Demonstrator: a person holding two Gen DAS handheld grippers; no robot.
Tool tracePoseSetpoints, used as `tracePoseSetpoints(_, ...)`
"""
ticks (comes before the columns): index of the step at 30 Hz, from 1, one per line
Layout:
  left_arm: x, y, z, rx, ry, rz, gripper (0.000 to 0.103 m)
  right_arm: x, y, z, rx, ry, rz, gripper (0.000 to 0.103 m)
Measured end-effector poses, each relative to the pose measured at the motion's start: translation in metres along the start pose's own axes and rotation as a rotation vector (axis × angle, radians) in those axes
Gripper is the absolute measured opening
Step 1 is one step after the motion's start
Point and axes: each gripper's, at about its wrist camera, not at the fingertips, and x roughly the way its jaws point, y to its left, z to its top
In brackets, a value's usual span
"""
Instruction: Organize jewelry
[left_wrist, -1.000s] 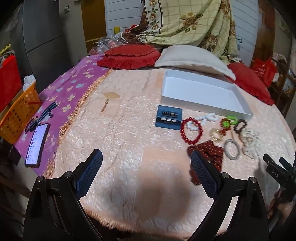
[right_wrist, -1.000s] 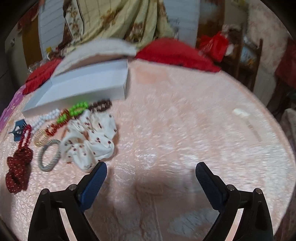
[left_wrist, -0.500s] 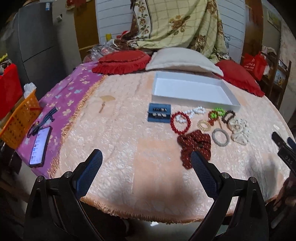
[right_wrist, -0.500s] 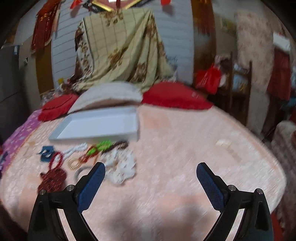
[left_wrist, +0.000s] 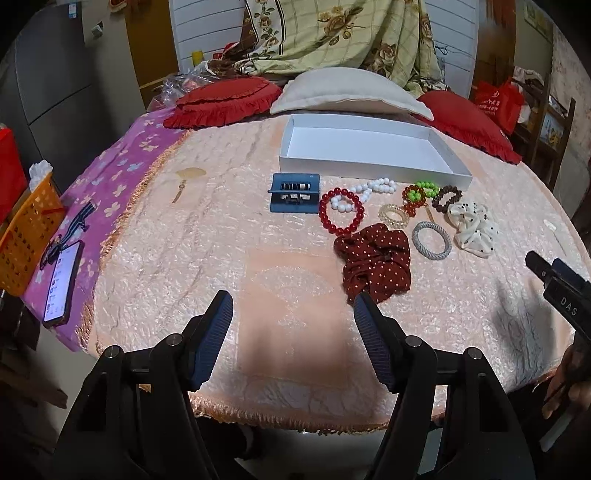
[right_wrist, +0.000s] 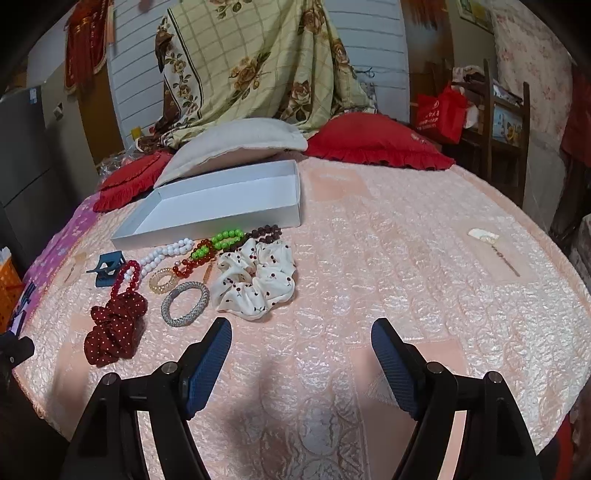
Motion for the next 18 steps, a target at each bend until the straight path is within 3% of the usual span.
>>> tracePoseSetpoints(4,-0.004,-0.004,-0.001,0.01,-0.011,-0.002,0.068,-0.011,-0.002,0.002,0.001,-0.071,-0.037,0.076)
tracePoseSetpoints(11,-0.005,-0.008,0.0,0.022,-0.013,-0.001,0.068,-0.007,-0.01,0.002,0.123,-0.016,0.122,0.076)
tracePoseSetpoints(18,0.006,-0.009,-0.002,0.013,0.02,0.006,0.068,0.0,0.0,-0.004,0.051,0.003,0.06,0.076)
